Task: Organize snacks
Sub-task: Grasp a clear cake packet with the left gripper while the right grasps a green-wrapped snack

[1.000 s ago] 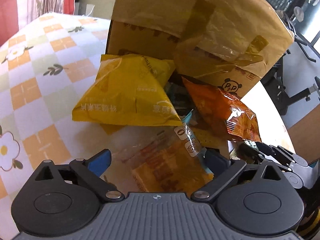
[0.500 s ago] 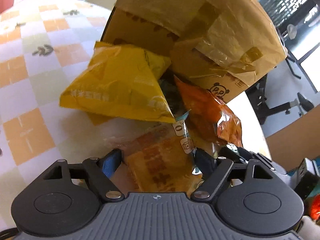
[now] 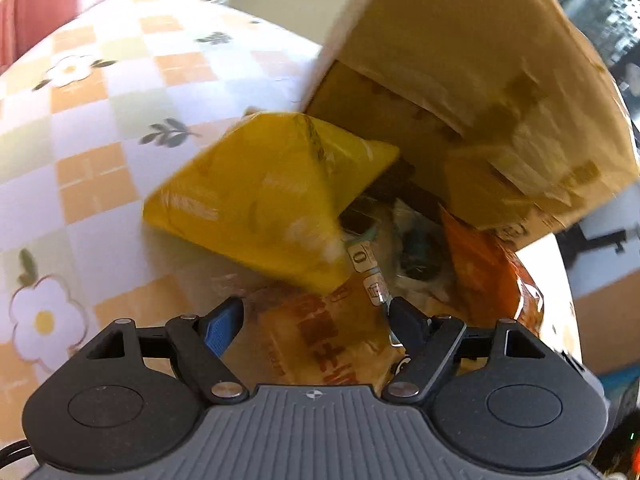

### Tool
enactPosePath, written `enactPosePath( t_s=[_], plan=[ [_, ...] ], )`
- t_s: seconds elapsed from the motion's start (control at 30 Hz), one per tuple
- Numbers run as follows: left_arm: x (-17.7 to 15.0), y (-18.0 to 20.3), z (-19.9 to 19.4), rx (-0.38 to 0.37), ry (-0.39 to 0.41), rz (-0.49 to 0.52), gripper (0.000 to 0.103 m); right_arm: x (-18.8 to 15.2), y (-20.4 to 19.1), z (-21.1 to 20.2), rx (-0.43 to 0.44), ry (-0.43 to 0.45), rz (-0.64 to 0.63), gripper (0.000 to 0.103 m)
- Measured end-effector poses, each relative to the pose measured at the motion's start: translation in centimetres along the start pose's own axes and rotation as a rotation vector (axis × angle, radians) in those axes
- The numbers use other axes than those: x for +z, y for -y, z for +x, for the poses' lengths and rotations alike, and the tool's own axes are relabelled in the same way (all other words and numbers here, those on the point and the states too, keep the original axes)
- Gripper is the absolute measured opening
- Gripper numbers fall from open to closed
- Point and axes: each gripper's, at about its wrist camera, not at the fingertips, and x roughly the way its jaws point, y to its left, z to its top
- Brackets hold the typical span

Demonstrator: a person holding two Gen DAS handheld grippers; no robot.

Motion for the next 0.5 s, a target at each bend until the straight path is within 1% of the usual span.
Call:
enactPosePath(
  t_s=[0.13,0.23,0.27,0.37,0.4,0.5],
  plan=[
    [-0.7,1.7,-0.7,0.043,0.002,0.014,0.085,0.1,0.2,0.0,0.012,0.000,0.007,0.040],
    [-0.8,2.2,-1.1,0.033,-0.002,-0.045,0.085,0.0,0.2,-0.1,0.018,0.001,0.010,0.040],
    [-0.9,2.6,-0.9,0.034,-0.004,-0.059,0.087,0.1,0.2,-0.1,0.019,0.001,0.011,0.040],
    [-1.1,3.3,-0.6,0.094,0.012,-0.056,0.089,0.0,0.3,-0.2,0.023,0.003,0.017,0.040],
    [-1.1,3.9,-0.2,0.131,0.011,-0.044,0.089,0.0,0.3,-0.2,0.024,0.003,0.019,0.040],
    [-1.3,4.9,1.1,0.202,0.002,-0.003,0.089,0.0,0.2,-0.2,0.024,0.004,0.018,0.040]
  ],
)
